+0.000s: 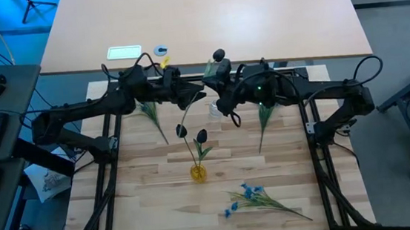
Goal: Sort flowers into vase by color
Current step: Put the black flower into the yellow vase
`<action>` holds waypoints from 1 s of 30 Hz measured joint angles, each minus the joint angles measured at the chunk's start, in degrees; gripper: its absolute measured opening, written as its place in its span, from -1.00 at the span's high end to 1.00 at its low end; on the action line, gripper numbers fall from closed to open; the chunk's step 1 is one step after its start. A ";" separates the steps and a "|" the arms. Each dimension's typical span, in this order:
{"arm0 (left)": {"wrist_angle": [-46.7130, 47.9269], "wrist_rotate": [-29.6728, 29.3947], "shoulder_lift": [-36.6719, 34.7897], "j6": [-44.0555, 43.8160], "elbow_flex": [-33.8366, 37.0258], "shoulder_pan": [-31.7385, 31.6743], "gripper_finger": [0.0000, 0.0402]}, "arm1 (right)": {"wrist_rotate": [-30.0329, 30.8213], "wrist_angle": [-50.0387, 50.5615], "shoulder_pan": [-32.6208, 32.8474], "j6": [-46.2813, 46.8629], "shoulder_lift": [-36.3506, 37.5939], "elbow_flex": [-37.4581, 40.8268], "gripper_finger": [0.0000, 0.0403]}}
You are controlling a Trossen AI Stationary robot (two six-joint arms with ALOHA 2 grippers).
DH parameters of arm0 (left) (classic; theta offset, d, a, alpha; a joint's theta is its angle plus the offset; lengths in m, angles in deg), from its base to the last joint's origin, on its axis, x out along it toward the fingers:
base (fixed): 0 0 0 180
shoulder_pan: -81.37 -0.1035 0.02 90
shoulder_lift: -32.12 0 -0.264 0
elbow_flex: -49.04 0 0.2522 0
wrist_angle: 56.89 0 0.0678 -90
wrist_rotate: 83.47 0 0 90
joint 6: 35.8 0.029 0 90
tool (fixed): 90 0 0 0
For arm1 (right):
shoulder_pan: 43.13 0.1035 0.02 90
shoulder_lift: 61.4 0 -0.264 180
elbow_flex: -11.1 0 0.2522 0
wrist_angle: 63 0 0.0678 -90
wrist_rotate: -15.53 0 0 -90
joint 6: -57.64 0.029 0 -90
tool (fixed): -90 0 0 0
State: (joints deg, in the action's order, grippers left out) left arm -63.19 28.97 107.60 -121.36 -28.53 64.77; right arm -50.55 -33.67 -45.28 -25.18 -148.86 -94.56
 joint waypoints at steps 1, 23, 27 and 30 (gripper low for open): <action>0.03 -0.06 -0.02 0.23 0.00 0.00 -0.04 | -0.33 0.00 0.11 0.00 0.00 0.00 1.00; 1.13 -0.87 -0.11 5.96 0.00 -0.33 0.98 | 0.10 -3.30 2.08 -0.39 0.00 0.02 0.64; 0.37 -0.22 -0.93 8.12 -0.09 -2.37 0.99 | 2.70 -8.36 2.79 3.00 0.00 0.04 0.34; 1.27 -0.77 -2.59 11.37 -0.04 -6.04 1.00 | 5.70 -13.44 3.57 6.14 0.01 0.04 0.10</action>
State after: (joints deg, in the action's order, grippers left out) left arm -61.91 28.20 105.02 -109.99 -28.58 58.73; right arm -44.85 -47.10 -41.72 -19.04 -148.85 -94.51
